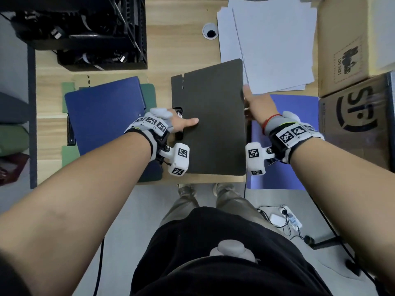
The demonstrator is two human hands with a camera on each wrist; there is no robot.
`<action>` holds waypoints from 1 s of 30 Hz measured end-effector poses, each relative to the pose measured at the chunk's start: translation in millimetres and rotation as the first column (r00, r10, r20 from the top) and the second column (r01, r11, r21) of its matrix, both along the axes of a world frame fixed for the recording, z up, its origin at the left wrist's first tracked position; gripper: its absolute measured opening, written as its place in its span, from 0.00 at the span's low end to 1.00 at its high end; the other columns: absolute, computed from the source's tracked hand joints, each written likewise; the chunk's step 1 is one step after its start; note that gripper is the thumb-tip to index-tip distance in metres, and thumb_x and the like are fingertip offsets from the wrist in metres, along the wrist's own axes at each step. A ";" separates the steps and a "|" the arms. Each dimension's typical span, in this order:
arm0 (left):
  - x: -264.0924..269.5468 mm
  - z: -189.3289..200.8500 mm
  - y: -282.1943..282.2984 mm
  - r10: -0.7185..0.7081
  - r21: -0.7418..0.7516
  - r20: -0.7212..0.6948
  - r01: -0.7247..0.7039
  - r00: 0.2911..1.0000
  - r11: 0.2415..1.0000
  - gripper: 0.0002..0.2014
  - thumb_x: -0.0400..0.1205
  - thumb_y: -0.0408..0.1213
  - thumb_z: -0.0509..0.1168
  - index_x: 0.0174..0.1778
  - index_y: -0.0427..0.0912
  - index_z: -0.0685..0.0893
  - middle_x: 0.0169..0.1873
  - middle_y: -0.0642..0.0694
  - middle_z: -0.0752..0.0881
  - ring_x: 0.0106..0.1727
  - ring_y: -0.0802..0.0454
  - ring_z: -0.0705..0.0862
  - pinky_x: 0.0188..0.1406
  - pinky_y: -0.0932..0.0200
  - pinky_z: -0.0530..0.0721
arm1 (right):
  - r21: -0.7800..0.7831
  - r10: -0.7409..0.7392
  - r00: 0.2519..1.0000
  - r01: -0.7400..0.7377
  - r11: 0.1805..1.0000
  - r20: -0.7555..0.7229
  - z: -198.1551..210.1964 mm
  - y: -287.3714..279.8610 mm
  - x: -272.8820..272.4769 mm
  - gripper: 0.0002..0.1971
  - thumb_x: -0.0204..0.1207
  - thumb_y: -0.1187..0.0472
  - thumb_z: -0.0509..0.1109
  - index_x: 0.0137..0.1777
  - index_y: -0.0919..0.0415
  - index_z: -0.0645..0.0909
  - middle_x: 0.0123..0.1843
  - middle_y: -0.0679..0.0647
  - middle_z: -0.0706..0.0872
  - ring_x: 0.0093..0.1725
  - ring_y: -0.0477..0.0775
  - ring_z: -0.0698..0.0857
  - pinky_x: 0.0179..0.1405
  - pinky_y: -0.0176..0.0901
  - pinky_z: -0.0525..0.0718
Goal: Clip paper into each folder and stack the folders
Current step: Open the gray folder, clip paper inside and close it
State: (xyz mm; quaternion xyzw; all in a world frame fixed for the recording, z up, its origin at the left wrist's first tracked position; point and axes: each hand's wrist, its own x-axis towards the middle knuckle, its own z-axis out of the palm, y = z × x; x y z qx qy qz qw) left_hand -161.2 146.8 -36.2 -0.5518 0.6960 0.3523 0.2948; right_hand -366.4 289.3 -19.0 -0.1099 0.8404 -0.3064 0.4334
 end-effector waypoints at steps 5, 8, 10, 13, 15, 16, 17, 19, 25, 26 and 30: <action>-12.2 46.2 -10.3 0.276 0.051 -0.269 -0.273 0.923 0.961 0.67 0.49 0.91 0.50 0.74 0.42 0.75 0.65 0.41 0.83 0.63 0.38 0.83 0.64 0.40 0.81 | -0.209 0.091 0.957 -0.033 0.977 0.276 42.0 -38.2 12.7 0.40 0.81 0.30 0.51 0.22 0.59 0.84 0.27 0.54 0.88 0.33 0.55 0.87 0.51 0.51 0.90; -12.9 87.4 -17.1 0.368 0.144 -0.401 -0.339 0.839 0.930 0.58 0.58 0.88 0.48 0.70 0.44 0.79 0.53 0.43 0.87 0.54 0.42 0.86 0.58 0.42 0.85 | -0.305 0.237 0.907 -0.130 0.943 0.347 58.8 -69.0 37.8 0.41 0.81 0.29 0.46 0.29 0.59 0.86 0.34 0.58 0.89 0.35 0.53 0.88 0.50 0.49 0.87; -5.8 102.5 -26.0 0.427 0.205 -0.428 -0.375 0.797 0.904 0.53 0.61 0.86 0.51 0.64 0.45 0.83 0.50 0.44 0.89 0.50 0.44 0.89 0.54 0.43 0.88 | -0.348 0.303 0.880 -0.174 0.921 0.364 64.8 -88.1 56.4 0.39 0.84 0.32 0.45 0.36 0.59 0.86 0.42 0.59 0.90 0.39 0.54 0.88 0.45 0.46 0.85; 18.6 112.4 -41.4 0.448 0.139 -0.462 -0.437 0.765 0.889 0.35 0.70 0.73 0.62 0.49 0.42 0.87 0.43 0.44 0.89 0.46 0.46 0.88 0.53 0.51 0.86 | -0.368 0.398 0.837 -0.260 0.893 0.375 64.5 -109.2 89.1 0.34 0.87 0.39 0.44 0.49 0.60 0.87 0.54 0.60 0.91 0.43 0.55 0.86 0.41 0.42 0.84; 35.6 108.4 -55.6 0.394 0.016 -0.499 -0.446 0.772 0.895 0.16 0.80 0.51 0.64 0.45 0.40 0.84 0.40 0.45 0.84 0.40 0.49 0.82 0.43 0.59 0.79 | -0.317 0.428 0.832 -0.325 0.891 0.352 56.9 -116.4 103.6 0.27 0.88 0.43 0.50 0.54 0.59 0.87 0.56 0.56 0.89 0.45 0.55 0.85 0.47 0.46 0.84; 47.3 104.8 -65.2 0.377 -0.031 -0.501 -0.451 0.779 0.892 0.08 0.82 0.41 0.64 0.44 0.40 0.82 0.39 0.45 0.82 0.39 0.49 0.79 0.40 0.59 0.76 | -0.271 0.453 0.834 -0.378 0.885 0.315 51.3 -118.5 110.7 0.23 0.88 0.45 0.54 0.57 0.59 0.87 0.58 0.55 0.88 0.48 0.55 0.85 0.53 0.49 0.84; 55.7 99.9 -71.8 0.345 -0.075 -0.478 -0.429 0.808 0.900 0.06 0.83 0.34 0.62 0.40 0.43 0.79 0.37 0.46 0.79 0.41 0.49 0.76 0.42 0.60 0.73 | -0.199 0.480 0.838 -0.440 0.875 0.257 42.6 -117.0 111.4 0.20 0.86 0.46 0.58 0.59 0.58 0.86 0.59 0.54 0.87 0.51 0.56 0.85 0.59 0.51 0.83; 82.9 93.1 -82.4 0.273 -0.218 -0.364 -0.366 0.891 0.904 0.12 0.83 0.29 0.60 0.37 0.51 0.71 0.34 0.51 0.72 0.42 0.49 0.72 0.47 0.62 0.69 | -0.025 0.555 0.820 -0.557 0.830 0.143 24.2 -115.0 115.7 0.18 0.84 0.50 0.63 0.64 0.60 0.84 0.62 0.57 0.85 0.57 0.59 0.84 0.64 0.53 0.81; 125.3 45.5 -90.0 0.350 -0.675 -0.128 -0.340 0.928 0.654 0.17 0.80 0.38 0.68 0.66 0.44 0.82 0.46 0.40 0.86 0.46 0.49 0.85 0.47 0.60 0.77 | 0.329 0.727 0.684 -0.702 0.632 0.064 -10.9 -94.4 120.6 0.21 0.85 0.51 0.63 0.71 0.63 0.79 0.74 0.61 0.79 0.73 0.62 0.76 0.74 0.51 0.70; 127.0 41.9 -89.1 0.386 -0.718 -0.104 -0.338 0.916 0.609 0.18 0.73 0.41 0.74 0.59 0.50 0.87 0.41 0.43 0.88 0.38 0.51 0.86 0.40 0.63 0.78 | 0.339 0.726 0.685 -0.700 0.629 0.067 -12.6 -91.2 120.8 0.21 0.85 0.51 0.64 0.72 0.64 0.79 0.74 0.61 0.79 0.73 0.62 0.76 0.75 0.51 0.70; 130.5 17.7 -76.0 0.312 -0.767 0.013 -0.191 0.950 0.612 0.23 0.81 0.33 0.64 0.71 0.56 0.76 0.62 0.39 0.80 0.54 0.42 0.83 0.47 0.52 0.79 | 0.350 0.679 0.729 -0.659 0.666 0.081 -17.6 -81.8 118.8 0.21 0.83 0.53 0.66 0.72 0.63 0.80 0.74 0.60 0.79 0.73 0.62 0.76 0.76 0.50 0.70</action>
